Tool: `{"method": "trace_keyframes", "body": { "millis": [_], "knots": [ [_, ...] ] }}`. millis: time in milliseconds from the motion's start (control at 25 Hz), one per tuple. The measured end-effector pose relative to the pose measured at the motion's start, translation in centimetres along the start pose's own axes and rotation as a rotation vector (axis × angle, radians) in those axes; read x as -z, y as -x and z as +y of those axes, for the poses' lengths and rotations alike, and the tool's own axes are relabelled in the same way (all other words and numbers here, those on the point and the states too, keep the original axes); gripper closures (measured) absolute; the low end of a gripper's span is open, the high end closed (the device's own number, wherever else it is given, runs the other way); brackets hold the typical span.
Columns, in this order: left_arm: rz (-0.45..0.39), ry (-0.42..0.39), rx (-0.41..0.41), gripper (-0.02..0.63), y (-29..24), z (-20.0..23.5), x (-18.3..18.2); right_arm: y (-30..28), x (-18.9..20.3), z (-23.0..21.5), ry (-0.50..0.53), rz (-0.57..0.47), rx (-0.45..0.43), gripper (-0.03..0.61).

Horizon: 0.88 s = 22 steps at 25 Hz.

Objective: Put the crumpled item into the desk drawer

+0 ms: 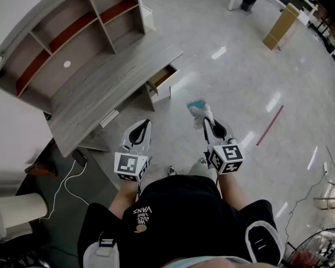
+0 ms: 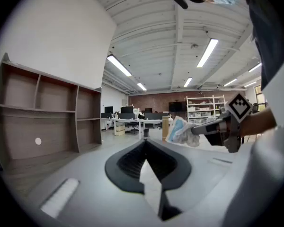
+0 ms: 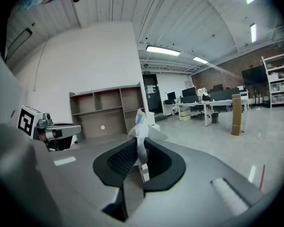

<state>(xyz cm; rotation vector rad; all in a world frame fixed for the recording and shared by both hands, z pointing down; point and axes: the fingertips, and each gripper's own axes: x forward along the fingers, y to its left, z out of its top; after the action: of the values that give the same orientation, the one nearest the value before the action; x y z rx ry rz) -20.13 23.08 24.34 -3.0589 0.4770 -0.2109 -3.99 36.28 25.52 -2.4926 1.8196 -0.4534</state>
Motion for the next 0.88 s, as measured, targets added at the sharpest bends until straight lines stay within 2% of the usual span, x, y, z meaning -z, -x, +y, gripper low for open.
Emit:
{"method": "trace_keyframes", "body": {
  "millis": [360,880],
  "knots": [
    [0.030,0.037,0.005,0.563,-1.6,0.7,1.3,-1.6,-0.4,-0.8,-0.004,-0.014,-0.013,0.534],
    [0.071,0.082,-0.084,0.561,-9.7,1.4,1.4,-7.6,-2.2,-7.2,0.009,0.043,-0.107,0.533]
  ]
}}
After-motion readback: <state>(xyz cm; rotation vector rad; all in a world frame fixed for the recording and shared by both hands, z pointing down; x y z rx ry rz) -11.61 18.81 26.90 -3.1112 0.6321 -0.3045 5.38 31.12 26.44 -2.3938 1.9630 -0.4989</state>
